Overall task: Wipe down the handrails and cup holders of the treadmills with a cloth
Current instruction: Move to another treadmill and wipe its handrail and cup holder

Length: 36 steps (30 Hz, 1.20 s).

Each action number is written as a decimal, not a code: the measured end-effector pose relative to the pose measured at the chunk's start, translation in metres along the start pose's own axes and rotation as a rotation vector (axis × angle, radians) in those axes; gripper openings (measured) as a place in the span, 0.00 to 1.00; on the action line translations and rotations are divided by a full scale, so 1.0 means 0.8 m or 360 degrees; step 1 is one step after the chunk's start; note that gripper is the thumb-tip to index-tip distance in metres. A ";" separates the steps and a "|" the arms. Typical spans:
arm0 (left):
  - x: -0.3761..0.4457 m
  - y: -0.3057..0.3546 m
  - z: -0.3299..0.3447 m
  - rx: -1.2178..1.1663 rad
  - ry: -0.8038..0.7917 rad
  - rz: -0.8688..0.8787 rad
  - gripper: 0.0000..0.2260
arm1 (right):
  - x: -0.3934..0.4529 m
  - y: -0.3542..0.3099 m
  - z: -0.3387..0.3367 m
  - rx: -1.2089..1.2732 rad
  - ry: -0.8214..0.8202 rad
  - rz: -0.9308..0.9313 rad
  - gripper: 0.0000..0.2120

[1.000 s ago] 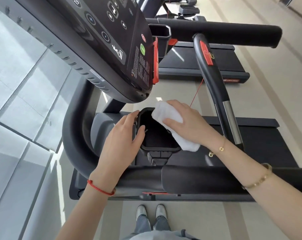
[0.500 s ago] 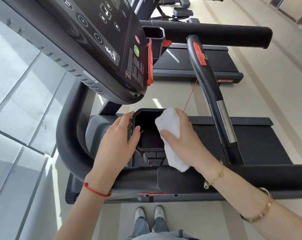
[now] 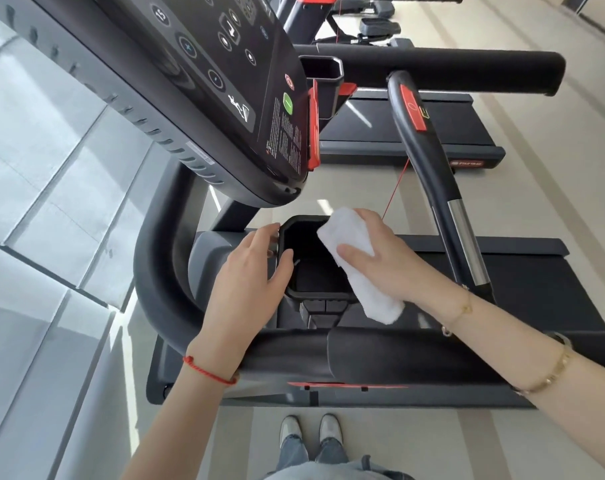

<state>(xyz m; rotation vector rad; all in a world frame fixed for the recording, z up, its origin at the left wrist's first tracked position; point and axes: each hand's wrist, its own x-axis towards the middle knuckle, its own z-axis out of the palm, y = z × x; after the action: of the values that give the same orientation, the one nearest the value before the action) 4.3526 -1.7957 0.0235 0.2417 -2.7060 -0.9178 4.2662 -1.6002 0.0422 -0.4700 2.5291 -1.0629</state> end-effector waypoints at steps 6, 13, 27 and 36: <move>0.000 0.004 -0.002 0.0016 0.0012 -0.0001 0.19 | 0.058 -0.046 0.005 -0.1020 -0.0064 -0.0648 0.20; -0.001 0.001 -0.001 0.0012 0.0031 -0.0043 0.20 | 0.062 -0.023 -0.005 -0.0777 -0.0132 -0.0593 0.20; 0.001 0.002 -0.001 -0.0024 0.0001 0.0015 0.21 | 0.058 -0.022 -0.008 -0.0595 -0.0131 -0.0564 0.18; 0.001 0.001 0.000 0.0011 0.0020 0.0006 0.21 | 0.029 -0.011 -0.002 -0.0482 0.0029 -0.0304 0.23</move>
<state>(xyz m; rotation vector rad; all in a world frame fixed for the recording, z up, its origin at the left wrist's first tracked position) 4.3517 -1.7952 0.0246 0.2431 -2.6979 -0.9033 4.2466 -1.6154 0.0450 -0.8003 2.7159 -0.7464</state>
